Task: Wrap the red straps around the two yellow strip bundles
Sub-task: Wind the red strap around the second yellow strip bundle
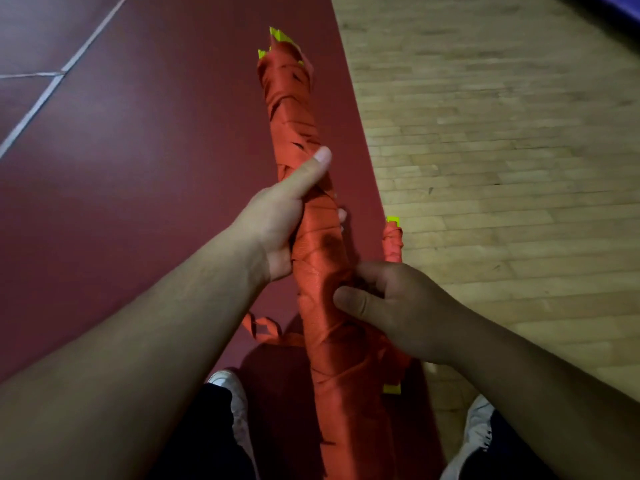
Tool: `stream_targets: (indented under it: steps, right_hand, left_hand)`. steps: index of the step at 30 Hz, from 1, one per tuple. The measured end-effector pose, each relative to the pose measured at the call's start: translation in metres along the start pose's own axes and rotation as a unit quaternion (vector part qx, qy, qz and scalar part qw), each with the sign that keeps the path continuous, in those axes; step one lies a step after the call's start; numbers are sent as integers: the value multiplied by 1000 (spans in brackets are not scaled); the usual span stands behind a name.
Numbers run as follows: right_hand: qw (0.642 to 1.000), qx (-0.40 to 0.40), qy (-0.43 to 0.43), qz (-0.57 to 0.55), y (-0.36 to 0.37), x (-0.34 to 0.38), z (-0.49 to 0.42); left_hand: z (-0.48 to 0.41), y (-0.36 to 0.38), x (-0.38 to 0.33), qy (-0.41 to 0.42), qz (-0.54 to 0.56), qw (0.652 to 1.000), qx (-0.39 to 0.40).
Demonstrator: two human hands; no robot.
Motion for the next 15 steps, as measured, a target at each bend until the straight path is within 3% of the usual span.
stream_targets:
  steps: [3,8,12,15]
  right_hand:
    - [998,27,1,-56,-3,-6,-1]
    - [953,191,-12,-234,1,2,12]
    - [956,227,-6,-186,1,5,16]
    - [961,201,-17,-188,3,6,15]
  left_hand:
    - [0,3,-4,17,20,999,20]
    - [2,10,-22,21,129,985,113]
    - [2,10,-23,30,163,979,121]
    - [1,6,-25,47,190,974,113]
Point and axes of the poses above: each hand's wrist, its own z-axis away from the middle knuckle, its own y-axis out of the palm, x = y × z, the point moved 8 cm from there along -z, towards the middle knuckle, and after that the axes turned 11 degrees about z, right-handed, at the moved point
